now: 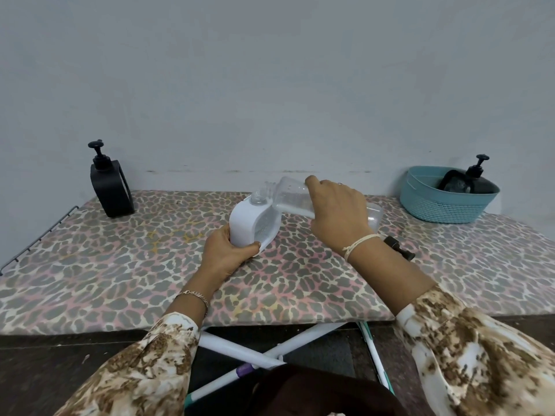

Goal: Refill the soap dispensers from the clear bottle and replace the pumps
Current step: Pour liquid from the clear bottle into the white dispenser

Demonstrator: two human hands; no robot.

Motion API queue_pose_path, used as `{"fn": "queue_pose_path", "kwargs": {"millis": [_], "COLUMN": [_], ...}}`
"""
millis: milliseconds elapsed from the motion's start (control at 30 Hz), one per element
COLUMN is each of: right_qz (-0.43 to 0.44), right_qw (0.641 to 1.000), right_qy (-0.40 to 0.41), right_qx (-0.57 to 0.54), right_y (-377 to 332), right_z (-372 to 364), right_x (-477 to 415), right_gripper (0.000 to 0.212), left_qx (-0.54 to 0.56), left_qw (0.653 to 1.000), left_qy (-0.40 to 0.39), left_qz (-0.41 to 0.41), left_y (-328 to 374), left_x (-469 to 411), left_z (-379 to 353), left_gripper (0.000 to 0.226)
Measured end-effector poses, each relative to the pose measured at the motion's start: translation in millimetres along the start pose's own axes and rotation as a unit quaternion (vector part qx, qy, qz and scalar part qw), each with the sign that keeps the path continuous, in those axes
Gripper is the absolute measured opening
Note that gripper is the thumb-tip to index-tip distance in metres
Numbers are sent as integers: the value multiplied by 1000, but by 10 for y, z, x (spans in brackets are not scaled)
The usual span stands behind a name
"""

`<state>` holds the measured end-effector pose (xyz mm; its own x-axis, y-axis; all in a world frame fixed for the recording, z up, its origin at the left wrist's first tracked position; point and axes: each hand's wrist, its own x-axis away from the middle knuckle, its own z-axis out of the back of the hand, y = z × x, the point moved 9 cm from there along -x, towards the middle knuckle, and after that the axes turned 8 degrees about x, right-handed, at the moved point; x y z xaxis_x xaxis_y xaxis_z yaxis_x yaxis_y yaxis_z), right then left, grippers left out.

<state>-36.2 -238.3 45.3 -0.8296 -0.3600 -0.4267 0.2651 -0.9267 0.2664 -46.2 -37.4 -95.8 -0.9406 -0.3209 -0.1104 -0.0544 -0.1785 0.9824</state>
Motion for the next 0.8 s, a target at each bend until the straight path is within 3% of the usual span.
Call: {"fn": "queue_pose_path", "kwargs": {"millis": [267, 400, 533, 633, 800], "right_qz": [-99, -161, -239, -268, -278], "right_qw": [971, 915, 812, 756, 736], "right_qy": [9, 24, 26, 30, 40], "right_qx": [-219, -370, -531, -596, -616], "right_y": [334, 444, 451, 387, 272], "right_z": [-270, -393, -695, -928, -1130], "right_x": [-73, -158, -193, -237, -349], "right_gripper": [61, 64, 64, 63, 63], "left_qx": [16, 33, 51, 56, 45], "left_qw": [1000, 999, 999, 998, 999], "left_qy": [1, -1, -12, -2, 3], "left_qz": [-9, -10, -1, -1, -6], "left_y": [33, 54, 37, 46, 42], "left_x": [3, 9, 9, 9, -1], "left_z": [-11, -9, -10, -1, 0], "left_gripper": [54, 60, 57, 48, 49]}}
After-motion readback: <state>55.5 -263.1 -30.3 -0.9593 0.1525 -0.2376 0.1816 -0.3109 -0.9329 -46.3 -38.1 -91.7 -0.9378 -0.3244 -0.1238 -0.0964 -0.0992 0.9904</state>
